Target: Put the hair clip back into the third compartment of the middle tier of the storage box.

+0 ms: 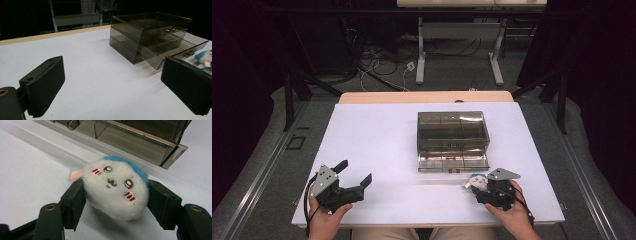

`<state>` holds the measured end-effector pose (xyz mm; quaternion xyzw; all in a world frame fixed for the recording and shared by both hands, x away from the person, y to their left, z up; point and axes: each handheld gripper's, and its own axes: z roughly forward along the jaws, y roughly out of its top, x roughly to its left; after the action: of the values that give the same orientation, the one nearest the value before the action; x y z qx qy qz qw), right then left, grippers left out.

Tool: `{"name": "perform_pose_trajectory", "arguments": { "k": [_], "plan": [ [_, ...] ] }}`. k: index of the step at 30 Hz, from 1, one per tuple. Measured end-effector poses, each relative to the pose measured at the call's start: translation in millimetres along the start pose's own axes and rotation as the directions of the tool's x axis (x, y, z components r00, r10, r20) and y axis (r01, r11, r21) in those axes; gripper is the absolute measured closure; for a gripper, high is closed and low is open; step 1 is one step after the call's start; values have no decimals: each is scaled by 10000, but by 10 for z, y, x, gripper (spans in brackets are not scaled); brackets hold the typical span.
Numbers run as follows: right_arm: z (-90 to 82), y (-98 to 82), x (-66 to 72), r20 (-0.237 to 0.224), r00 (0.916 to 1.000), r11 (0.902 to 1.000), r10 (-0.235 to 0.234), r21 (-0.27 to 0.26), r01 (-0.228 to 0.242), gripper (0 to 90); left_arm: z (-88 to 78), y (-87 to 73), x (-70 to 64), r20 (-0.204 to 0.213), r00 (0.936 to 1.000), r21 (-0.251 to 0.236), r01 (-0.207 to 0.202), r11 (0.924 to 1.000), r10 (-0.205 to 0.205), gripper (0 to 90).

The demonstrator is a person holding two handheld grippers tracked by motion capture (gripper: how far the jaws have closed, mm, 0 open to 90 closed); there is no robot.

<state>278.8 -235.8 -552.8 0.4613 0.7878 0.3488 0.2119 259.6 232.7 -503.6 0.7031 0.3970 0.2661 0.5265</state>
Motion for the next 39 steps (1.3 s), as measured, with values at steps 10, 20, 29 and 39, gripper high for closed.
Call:
{"name": "perform_pose_trajectory", "arguments": {
  "k": [10, 20, 29, 39],
  "plan": [
    [-51, 12, 17, -1, 9998, 9995, -199, -229, 199, 345, -2, 0, -1, -13, 10000, -3, 1, 10000, -1, 53],
    [-119, 35, 49, 18, 9995, 9977, -310, -605, 311, 346, -3, 0, 0, -7, 10000, 13, 13, 10000, -13, 53],
    [-185, 50, 77, 1, 9980, 9929, -626, -1011, 623, 346, -6, 0, 4, -10, 10000, 4, 32, 10000, -32, 58],
    [-237, 73, 79, 26, 9982, 9892, -599, -1342, 597, 346, -5, 0, 3, -2, 10000, 25, 32, 10000, -32, 58]
  ]
}}
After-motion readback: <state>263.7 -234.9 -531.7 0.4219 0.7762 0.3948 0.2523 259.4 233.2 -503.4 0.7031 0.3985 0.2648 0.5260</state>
